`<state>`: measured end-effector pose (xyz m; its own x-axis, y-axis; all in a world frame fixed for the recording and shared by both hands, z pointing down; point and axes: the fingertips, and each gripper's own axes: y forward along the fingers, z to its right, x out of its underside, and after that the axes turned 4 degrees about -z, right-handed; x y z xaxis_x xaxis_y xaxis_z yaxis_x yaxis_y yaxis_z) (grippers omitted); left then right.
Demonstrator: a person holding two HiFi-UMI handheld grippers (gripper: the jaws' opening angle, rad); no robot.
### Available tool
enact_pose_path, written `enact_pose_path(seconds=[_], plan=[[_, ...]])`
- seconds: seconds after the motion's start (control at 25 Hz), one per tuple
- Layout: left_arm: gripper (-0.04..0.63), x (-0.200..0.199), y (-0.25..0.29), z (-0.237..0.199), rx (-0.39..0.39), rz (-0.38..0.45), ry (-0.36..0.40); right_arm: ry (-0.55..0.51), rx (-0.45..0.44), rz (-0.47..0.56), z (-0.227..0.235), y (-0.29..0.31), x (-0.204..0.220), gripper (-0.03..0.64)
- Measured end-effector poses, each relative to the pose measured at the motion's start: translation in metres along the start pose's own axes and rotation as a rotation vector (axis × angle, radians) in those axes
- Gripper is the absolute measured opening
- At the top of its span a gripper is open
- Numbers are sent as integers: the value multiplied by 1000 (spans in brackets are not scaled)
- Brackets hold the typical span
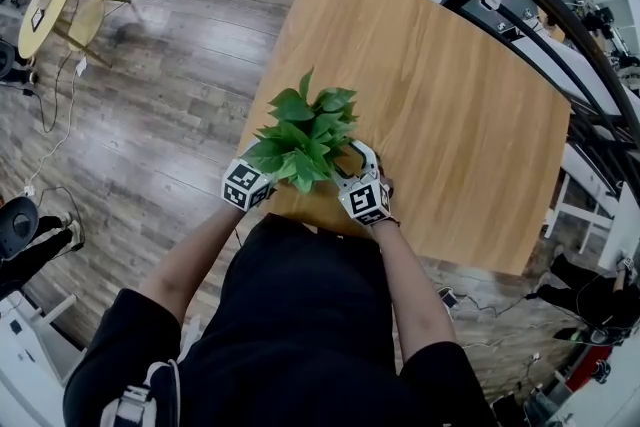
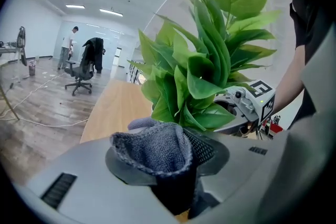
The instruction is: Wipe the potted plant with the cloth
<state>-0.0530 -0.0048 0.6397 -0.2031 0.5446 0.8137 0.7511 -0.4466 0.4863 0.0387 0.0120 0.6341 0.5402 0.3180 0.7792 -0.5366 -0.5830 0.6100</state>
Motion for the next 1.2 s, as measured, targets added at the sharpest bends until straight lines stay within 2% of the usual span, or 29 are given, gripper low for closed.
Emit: enact_pose_path(seconds=[0.12,0.56,0.72,1.08,1.2], plan=[[174,1,1,4,-1,0,3,-54,-12,-11,4,8,-4,256],[174,10,-1,31,60,-34,32,1,-23,20,1,12,-12,256],[174,14,2,41,77,-47,75,2,-27,20,2,13,-11,256],[175,13,-2,26,47,-34,66,28,-15,31,-14,7,-15,256],[174,11,-3,15,27,-25,48,18,-40,31,-28,5,-14,256]])
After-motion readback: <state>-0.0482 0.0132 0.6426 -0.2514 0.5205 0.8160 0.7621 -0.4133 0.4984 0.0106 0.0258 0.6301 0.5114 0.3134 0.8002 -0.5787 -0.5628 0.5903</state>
